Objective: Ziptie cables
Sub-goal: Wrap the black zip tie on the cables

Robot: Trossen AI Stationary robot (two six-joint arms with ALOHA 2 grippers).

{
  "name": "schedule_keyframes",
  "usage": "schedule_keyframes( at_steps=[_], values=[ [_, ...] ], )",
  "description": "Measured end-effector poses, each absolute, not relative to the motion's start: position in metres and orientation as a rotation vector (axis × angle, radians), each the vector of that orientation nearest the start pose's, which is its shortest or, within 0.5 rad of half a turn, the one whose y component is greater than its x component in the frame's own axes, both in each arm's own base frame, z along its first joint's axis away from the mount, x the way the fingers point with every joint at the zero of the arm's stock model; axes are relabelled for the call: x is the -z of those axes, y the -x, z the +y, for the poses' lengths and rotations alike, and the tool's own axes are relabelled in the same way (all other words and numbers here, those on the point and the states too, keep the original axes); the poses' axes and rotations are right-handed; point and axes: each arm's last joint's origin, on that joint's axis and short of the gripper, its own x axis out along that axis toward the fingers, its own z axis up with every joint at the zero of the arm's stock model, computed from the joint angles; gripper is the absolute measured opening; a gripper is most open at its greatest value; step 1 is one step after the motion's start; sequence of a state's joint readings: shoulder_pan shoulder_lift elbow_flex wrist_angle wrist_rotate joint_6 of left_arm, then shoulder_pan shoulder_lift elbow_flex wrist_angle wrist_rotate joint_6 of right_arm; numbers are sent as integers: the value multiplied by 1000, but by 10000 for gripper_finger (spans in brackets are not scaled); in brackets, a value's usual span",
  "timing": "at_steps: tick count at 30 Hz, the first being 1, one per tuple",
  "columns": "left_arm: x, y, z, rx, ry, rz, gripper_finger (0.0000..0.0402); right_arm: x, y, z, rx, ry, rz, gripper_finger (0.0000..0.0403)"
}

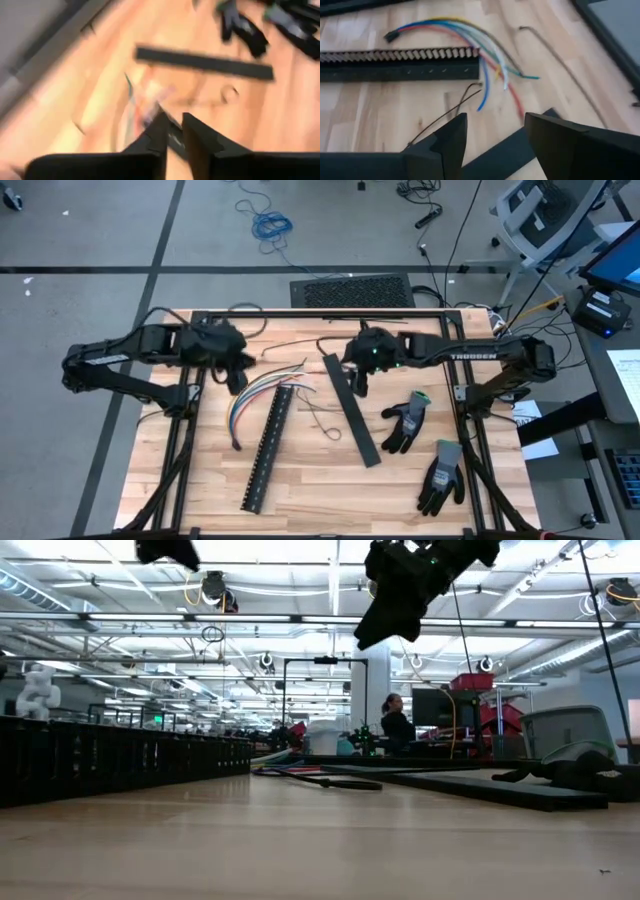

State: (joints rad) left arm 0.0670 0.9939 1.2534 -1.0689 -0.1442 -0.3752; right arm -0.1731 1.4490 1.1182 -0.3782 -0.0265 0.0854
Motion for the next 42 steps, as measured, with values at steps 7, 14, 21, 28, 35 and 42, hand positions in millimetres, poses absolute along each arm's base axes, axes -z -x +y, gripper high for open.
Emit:
schedule_keyframes(
  at_steps=[7, 14, 21, 28, 35, 42],
  values=[
    [-317, -160, -12, -435, 616, 1021, 158, -283, -307, -57, 157, -96, 713, 192],
    [-273, -155, -38, -612, 787, 1009, 189, -282, -311, -55, 58, -47, 698, 192],
    [-218, -147, -54, -808, 1018, 1191, 190, -281, -311, -63, 77, -41, 697, 192],
    [-200, -149, -66, -1040, 1130, 1137, 190, -281, -310, -69, 88, -30, 697, 192],
    [-179, -163, -78, -1129, 1125, 1198, 190, -280, -308, -73, 87, -4, 704, 192],
    [-162, -172, -90, -1187, 1181, 1147, 190, -280, -308, -73, 84, 1, 708, 192]
  ],
)
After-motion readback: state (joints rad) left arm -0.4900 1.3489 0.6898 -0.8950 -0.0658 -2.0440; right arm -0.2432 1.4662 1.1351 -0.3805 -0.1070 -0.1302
